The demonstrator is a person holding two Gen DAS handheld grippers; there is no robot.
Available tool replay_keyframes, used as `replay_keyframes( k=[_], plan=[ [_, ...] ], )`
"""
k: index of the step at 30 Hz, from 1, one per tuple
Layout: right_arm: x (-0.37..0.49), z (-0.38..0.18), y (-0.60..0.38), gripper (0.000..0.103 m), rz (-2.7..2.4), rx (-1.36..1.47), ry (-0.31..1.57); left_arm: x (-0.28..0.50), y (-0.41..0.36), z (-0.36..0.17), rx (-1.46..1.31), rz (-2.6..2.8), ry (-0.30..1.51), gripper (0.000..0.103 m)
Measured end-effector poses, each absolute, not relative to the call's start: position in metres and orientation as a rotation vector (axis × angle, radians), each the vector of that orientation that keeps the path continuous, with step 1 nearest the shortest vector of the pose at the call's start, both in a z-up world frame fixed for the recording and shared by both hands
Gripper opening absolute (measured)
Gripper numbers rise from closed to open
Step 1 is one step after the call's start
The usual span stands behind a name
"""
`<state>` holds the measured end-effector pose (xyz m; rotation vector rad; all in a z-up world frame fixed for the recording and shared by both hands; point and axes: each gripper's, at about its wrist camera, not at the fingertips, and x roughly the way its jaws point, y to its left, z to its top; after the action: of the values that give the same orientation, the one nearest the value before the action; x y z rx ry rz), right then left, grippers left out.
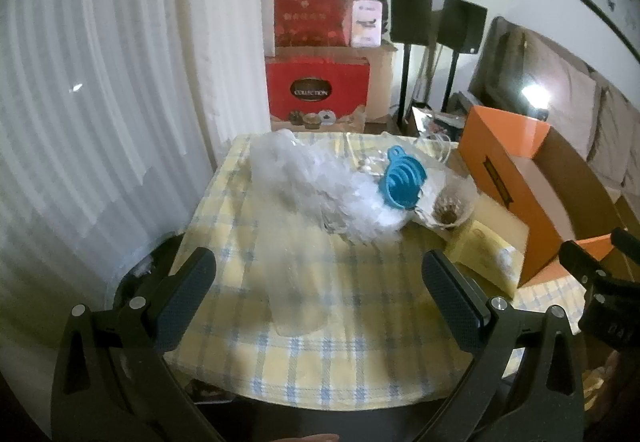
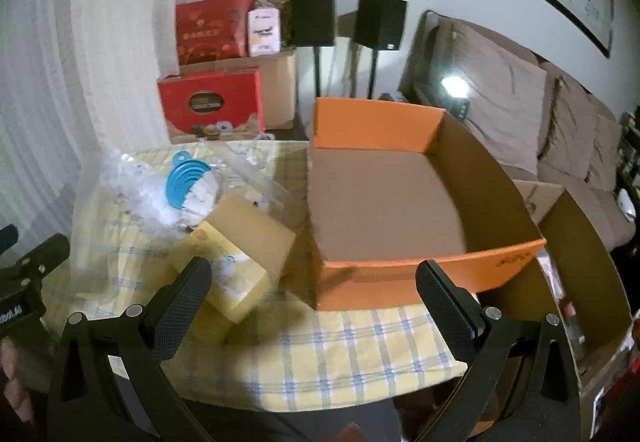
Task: Organize objects
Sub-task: 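Grasp the clear perforated tube with the left tool while the right tool reaches the yellow sponge box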
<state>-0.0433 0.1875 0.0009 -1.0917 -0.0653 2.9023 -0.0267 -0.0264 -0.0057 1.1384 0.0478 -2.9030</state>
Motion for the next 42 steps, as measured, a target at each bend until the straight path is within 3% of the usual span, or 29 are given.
replay_keyframes(
  k=[13,18,20,26,37,39,42],
  plan=[
    [-0.063,-0.004,0.167,0.103,2.975,-1.113,-0.124,-0.054,-0.07,-0.013,1.13,-2.855,0.166,0.102],
    [-0.073,-0.005,0.159,0.102,3.022,-1.132,-0.136,-0.074,-0.086,-0.017,1.148,-2.845,0.215,0.099],
    [-0.078,-0.005,0.157,0.102,3.043,-1.142,-0.124,-0.081,-0.092,-0.021,1.17,-2.84,0.239,0.093],
    [-0.093,-0.002,0.15,0.1,3.087,-1.157,-0.113,-0.1,-0.096,-0.045,1.289,-2.822,0.322,0.092],
    [-0.118,-0.002,0.145,0.1,3.105,-1.198,-0.123,-0.122,-0.08,-0.079,1.445,-2.777,0.303,0.091],
    [-0.126,0.003,0.149,0.1,3.115,-1.202,-0.115,-0.123,-0.08,-0.083,1.469,-2.772,0.315,0.081],
    [-0.141,0.013,0.157,0.1,3.113,-1.202,-0.113,-0.126,-0.081,-0.091,1.533,-2.756,0.348,0.058]
  ],
)
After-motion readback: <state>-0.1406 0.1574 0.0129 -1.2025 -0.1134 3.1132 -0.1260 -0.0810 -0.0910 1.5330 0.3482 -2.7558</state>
